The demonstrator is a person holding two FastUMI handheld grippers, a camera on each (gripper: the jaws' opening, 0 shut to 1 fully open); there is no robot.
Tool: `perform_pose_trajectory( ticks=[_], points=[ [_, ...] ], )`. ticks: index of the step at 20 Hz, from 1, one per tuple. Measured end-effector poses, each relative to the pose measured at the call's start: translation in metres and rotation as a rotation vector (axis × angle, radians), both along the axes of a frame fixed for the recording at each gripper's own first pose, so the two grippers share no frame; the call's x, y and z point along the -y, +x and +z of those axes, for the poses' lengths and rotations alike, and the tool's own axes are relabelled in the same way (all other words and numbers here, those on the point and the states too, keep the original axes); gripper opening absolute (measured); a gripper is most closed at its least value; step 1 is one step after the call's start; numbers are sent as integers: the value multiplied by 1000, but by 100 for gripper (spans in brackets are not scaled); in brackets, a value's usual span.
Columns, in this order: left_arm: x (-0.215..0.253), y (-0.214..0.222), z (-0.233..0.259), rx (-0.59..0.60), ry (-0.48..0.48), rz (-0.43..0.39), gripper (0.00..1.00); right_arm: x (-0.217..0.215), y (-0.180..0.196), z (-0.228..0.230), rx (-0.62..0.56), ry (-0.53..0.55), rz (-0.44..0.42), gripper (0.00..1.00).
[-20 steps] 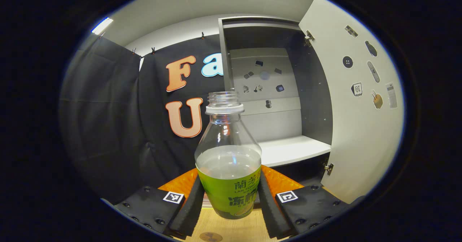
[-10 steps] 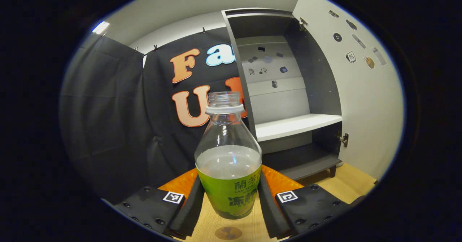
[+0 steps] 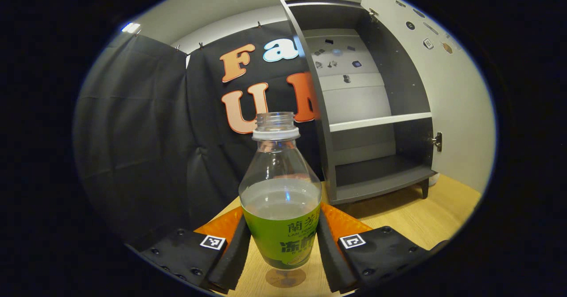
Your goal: Open the cabinet door with the right hand, grasp the bottle in the cabinet with the left hand and place it on the coaster, then close the cabinet door with the right hand.
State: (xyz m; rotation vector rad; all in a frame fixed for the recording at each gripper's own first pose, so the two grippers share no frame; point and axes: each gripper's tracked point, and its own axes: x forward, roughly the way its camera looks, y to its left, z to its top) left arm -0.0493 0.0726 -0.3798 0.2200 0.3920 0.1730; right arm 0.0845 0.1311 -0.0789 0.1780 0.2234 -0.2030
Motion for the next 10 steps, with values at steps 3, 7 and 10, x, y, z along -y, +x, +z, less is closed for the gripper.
perform_pose_trajectory(
  ticks=[3, 7, 10],
  points=[
    [-12, -7, -23, -22, -3, 59, 78, -6, 2, -2, -27, 21, 0, 92],
    [-22, -11, -51, -35, -21, 86, 79, -12, 5, 0, -43, 9, -10, 91],
    [-31, -16, -79, -67, -36, 98, 79, -13, 6, 0, -58, -16, -19, 91]
  ],
)
